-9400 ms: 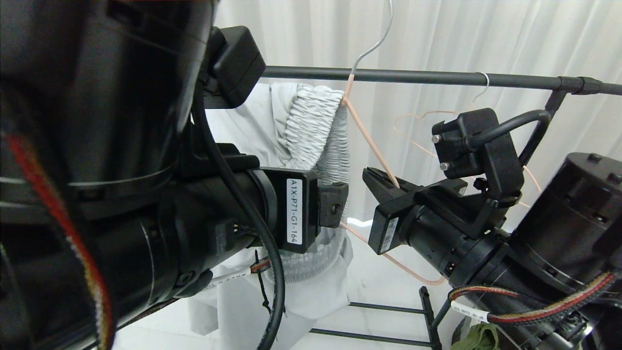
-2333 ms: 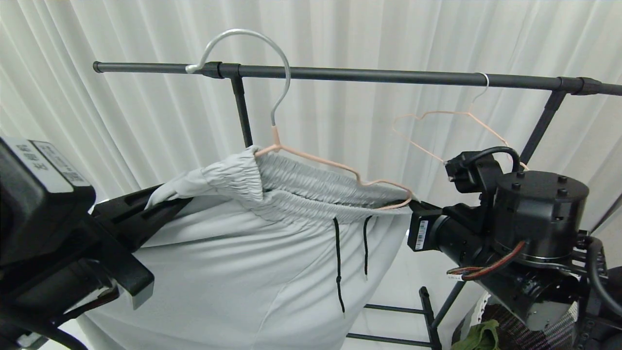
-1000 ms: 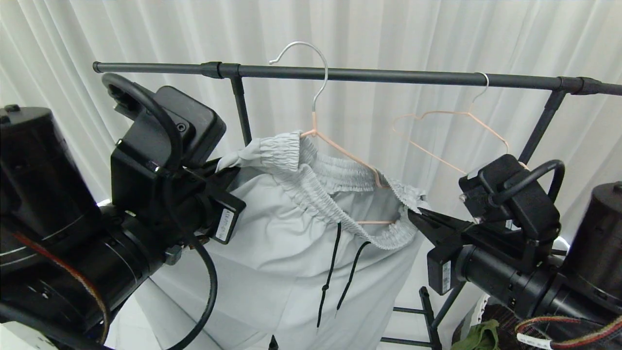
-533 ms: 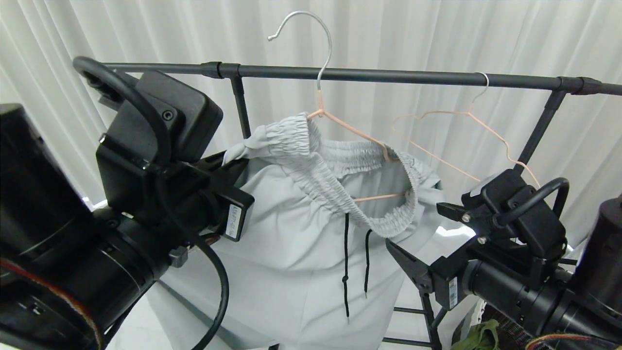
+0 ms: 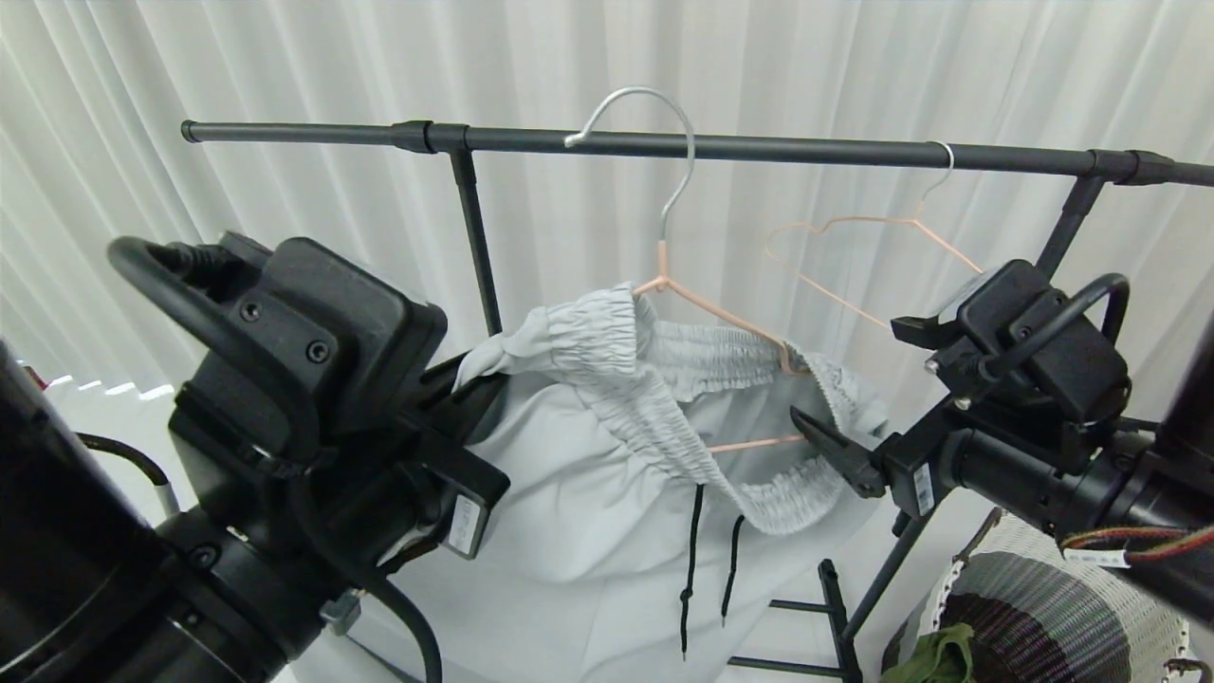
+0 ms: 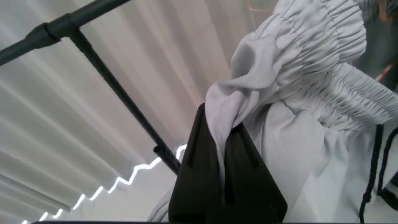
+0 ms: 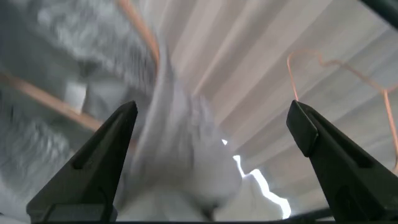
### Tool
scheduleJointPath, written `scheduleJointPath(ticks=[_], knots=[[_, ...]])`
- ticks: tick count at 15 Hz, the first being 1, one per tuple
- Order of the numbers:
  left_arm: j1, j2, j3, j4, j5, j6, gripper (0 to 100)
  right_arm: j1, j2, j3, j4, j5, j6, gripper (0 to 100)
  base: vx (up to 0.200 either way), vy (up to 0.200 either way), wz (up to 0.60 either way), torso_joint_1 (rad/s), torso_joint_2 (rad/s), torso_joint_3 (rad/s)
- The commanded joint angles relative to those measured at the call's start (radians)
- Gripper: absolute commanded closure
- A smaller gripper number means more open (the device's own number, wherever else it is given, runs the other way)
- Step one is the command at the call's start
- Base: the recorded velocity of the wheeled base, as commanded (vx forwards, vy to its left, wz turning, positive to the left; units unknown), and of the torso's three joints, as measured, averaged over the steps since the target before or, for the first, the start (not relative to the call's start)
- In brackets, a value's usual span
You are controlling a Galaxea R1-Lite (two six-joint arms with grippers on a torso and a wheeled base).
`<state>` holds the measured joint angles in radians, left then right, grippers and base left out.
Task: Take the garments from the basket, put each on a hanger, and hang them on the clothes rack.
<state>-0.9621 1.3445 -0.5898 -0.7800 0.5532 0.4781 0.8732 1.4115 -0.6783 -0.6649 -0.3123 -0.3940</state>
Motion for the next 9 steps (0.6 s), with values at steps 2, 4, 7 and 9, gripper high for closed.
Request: scheduleJointPath(ticks=[2, 4, 7, 9], knots=[[-0.043, 0.001, 0.01, -0.001, 0.001, 0.004, 100, -0.01, 0.044, -0.107, 0.059, 0.047, -0.037, 0, 0.0, 0.0, 0.0, 0.0, 0.0, 0.0], [-0.044, 0.001, 0.01, -0.002, 0.002, 0.004, 100, -0.005, 0.078, -0.136, 0.057, 0.07, -0.039, 0, 0.0, 0.0, 0.0, 0.0, 0.0, 0.0], [-0.075, 0.001, 0.01, -0.004, 0.005, 0.01, 100, -0.005, 0.141, -0.185, 0.061, 0.084, -0.039, 0, 0.0, 0.0, 0.0, 0.0, 0.0, 0.0], [-0.076, 0.001, 0.01, -0.004, 0.005, 0.024, 100, -0.005, 0.153, -0.207, 0.085, 0.084, -0.039, 0, 0.0, 0.0, 0.0, 0.0, 0.0, 0.0]])
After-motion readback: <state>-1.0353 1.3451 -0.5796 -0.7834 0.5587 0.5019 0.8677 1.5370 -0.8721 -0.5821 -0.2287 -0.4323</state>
